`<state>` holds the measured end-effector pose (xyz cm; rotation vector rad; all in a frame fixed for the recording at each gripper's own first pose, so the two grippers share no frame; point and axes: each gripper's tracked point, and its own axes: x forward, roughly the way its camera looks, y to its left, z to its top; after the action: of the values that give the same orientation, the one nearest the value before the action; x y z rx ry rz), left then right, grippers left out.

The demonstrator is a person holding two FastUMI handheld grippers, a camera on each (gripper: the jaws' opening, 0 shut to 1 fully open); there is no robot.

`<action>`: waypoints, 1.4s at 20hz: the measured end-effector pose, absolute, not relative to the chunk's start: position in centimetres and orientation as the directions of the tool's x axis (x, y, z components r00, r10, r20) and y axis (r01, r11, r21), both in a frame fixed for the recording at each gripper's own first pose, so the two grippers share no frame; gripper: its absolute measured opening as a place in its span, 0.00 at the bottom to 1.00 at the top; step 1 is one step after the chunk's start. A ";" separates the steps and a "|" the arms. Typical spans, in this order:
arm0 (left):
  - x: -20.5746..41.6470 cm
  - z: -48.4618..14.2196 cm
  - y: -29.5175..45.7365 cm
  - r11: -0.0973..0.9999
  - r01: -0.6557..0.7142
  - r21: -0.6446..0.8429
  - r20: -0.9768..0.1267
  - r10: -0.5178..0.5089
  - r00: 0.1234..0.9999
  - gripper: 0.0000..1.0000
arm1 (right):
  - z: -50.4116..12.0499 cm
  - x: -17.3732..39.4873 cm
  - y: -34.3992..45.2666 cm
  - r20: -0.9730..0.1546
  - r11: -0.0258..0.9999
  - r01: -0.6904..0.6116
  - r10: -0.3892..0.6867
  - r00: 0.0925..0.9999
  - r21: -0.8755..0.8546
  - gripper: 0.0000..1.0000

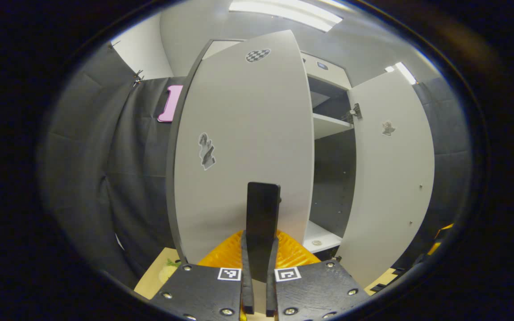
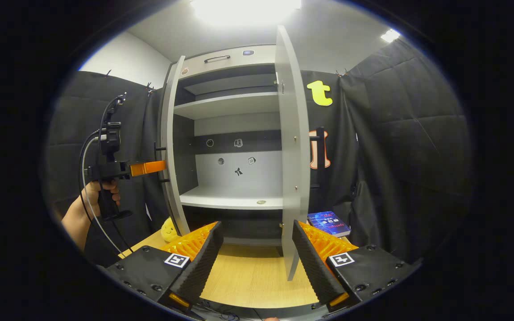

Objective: Open the right door of the double-door shoe cabinet with the right hand, and open the left door with the left hand.

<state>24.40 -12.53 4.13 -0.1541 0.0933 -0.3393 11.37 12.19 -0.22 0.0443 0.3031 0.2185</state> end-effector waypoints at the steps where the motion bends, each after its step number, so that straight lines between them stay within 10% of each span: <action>1: 24.4 4.3 -12.3 0.931 0.325 -0.166 -0.063 -0.339 0.939 0.13 | -0.2 11.2 12.4 -0.291 0.975 -0.211 0.223 0.930 0.072 0.97; 28: 24.5 2.5 0.4 0.985 0.171 -0.025 -0.045 -0.172 0.984 0.05 | -0.3 9.6 17.9 -0.299 0.947 -0.315 0.317 0.900 0.057 0.98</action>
<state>24.53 0.41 2.52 -0.0211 0.0471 -0.1720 9.57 17.92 -0.30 0.0074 0.3106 0.3271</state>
